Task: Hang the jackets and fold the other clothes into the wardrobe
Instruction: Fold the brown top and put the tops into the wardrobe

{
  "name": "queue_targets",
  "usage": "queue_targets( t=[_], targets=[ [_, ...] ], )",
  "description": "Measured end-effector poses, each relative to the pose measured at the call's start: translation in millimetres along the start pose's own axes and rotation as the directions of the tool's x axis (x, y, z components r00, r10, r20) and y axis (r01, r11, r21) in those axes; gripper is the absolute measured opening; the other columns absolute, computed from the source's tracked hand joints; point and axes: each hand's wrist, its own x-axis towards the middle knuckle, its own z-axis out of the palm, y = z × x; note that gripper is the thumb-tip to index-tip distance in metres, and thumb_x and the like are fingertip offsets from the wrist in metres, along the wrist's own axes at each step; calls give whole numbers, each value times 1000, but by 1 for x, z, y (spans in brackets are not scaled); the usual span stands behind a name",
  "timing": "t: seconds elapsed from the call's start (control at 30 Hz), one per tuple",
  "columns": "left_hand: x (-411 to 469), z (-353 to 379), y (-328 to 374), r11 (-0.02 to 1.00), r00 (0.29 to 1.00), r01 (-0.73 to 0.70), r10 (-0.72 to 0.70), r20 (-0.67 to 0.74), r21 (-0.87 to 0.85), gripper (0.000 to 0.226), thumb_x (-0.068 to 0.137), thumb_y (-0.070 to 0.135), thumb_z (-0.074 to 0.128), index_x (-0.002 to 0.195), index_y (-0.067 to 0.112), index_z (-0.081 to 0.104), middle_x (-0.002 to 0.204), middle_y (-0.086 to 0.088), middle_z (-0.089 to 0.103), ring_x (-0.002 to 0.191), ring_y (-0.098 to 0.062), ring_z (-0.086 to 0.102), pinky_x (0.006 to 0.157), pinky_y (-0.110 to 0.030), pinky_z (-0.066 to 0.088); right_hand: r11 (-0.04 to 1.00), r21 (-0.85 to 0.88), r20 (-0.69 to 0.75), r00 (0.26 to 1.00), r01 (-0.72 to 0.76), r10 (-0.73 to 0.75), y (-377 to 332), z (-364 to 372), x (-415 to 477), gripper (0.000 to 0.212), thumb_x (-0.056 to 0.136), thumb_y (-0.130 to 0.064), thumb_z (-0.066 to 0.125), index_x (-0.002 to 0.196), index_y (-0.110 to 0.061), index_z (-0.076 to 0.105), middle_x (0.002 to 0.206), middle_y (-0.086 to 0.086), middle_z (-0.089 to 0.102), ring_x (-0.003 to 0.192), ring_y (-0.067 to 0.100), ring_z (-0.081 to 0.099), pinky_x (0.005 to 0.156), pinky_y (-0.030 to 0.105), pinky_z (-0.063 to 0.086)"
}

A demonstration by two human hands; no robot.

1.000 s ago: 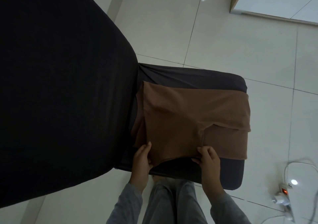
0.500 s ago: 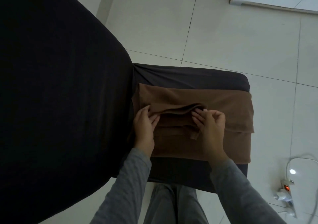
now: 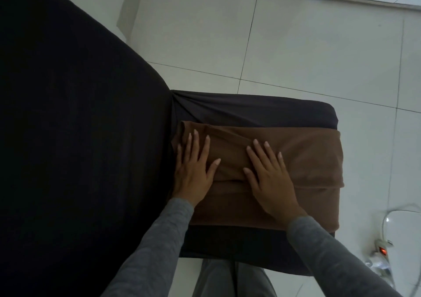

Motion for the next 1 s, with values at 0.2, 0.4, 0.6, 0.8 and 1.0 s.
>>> queue_targets(
  t=[0.2,0.4,0.6,0.8,1.0],
  targets=[
    [-1,-12,-4,984,967,136,-158,-201,-116,70,98,51,5,146,4,26,156,-13,17,144,-24,9,117,-46,9,992,35,-41,992,-120,121,24,-11,-6,65,95,-52,17,150,-17,16,156,-4,11,145,11,2,118,35,-2],
    [12,-12,25,962,953,-262,243,-181,-83,51,100,38,24,145,15,32,154,-11,26,143,-24,17,116,-47,12,997,77,-101,994,-28,35,8,-3,2,57,97,-41,25,148,-16,19,156,-2,15,145,15,5,118,41,5],
    [-1,11,-6,994,994,-108,108,-30,19,67,96,56,6,147,19,27,155,-12,21,142,-34,17,117,-44,9,971,104,-117,967,-213,225,27,7,-17,60,95,-47,20,148,-18,20,156,-2,13,145,16,4,118,37,-2],
    [-20,10,-5,998,999,32,-30,-37,60,71,95,60,5,148,15,21,156,-16,11,144,-33,3,114,-56,4,715,488,-114,776,-500,620,83,-5,-57,64,96,-48,23,149,-12,22,157,10,17,146,23,12,118,37,9],
    [-39,4,66,935,934,-355,355,-53,0,57,99,47,30,147,17,28,156,-8,21,146,-25,7,116,-51,1,-31,762,455,502,-646,735,146,2,-50,72,86,-62,40,103,5,60,72,5,56,71,23,49,64,33,40]
  ],
)
